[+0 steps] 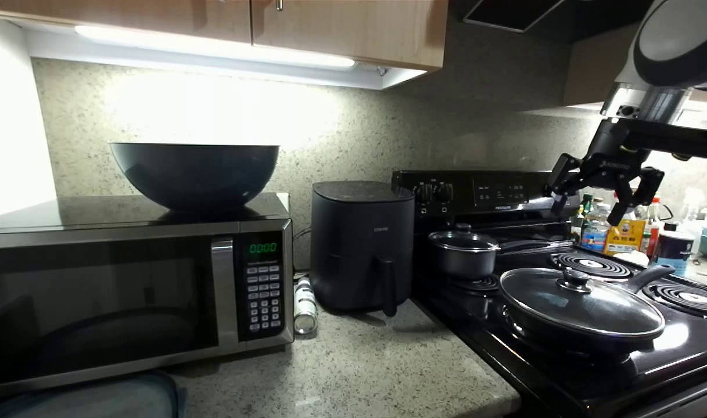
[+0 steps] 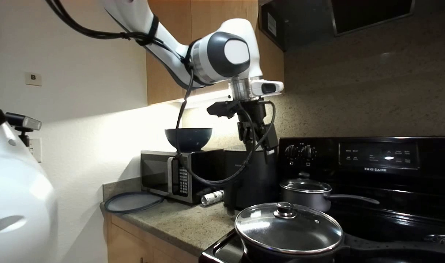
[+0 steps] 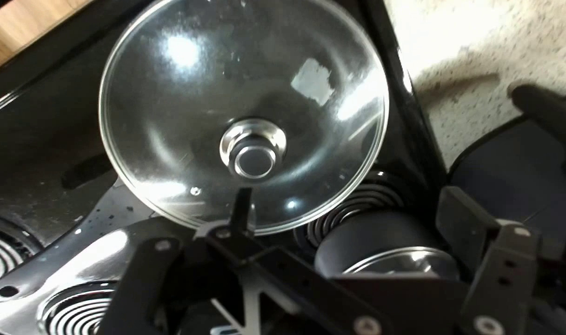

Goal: Slide the pot on the stove to the plate on the right

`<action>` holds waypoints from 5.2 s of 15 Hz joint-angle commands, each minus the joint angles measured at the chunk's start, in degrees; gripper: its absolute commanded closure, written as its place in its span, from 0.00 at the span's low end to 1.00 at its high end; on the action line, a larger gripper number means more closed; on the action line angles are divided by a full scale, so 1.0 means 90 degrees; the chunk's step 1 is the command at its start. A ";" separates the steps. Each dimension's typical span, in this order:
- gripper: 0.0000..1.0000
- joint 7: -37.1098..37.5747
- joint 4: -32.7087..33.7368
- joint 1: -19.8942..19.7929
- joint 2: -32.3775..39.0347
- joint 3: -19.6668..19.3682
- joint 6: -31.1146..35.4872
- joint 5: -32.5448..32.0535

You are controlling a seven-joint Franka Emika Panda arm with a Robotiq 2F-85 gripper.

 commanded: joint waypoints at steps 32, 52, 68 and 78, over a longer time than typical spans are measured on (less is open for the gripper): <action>0.00 0.1819 0.4271 0.0089 0.4761 -0.1174 0.0459 -0.0188; 0.00 0.1555 0.6003 0.0063 0.6291 -0.1440 0.0407 -0.0086; 0.00 0.4478 0.7276 0.0490 0.6948 -0.1827 -0.2286 0.0006; 0.00 0.5457 0.7660 0.0511 0.7433 -0.1880 -0.2081 -0.0065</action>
